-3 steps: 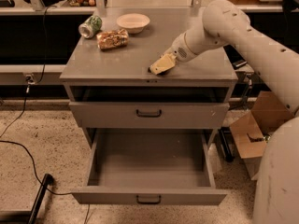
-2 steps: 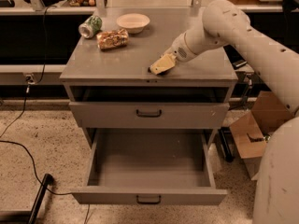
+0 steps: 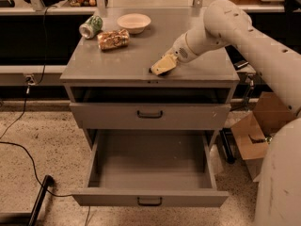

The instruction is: Place rxbar chocolate into middle drawer

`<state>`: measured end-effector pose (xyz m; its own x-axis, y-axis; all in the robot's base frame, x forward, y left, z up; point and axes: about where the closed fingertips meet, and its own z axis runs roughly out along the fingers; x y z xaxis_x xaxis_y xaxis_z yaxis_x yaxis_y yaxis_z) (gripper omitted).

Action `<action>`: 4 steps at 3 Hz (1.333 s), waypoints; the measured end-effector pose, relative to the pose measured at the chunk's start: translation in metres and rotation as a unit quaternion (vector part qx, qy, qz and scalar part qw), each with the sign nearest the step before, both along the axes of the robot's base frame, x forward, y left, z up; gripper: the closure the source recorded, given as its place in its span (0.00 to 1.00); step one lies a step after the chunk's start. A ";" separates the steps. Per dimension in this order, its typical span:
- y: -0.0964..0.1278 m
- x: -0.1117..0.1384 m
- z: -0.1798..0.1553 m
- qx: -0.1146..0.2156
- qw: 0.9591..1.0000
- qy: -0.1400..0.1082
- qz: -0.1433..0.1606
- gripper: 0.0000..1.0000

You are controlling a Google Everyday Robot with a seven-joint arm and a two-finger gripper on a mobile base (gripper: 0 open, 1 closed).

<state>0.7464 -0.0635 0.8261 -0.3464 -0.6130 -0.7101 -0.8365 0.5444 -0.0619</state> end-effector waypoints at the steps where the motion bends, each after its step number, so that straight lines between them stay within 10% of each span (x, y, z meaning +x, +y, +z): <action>1: 0.000 0.000 0.000 0.000 1.000 0.000 0.000 1.00; 3: 0.000 0.000 0.000 0.000 1.000 0.000 0.000 1.00; 4: 0.000 0.000 0.000 0.000 1.000 0.000 0.000 0.83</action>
Offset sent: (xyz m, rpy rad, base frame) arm -0.1129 0.0861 0.0692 -0.9745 -0.4410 0.1735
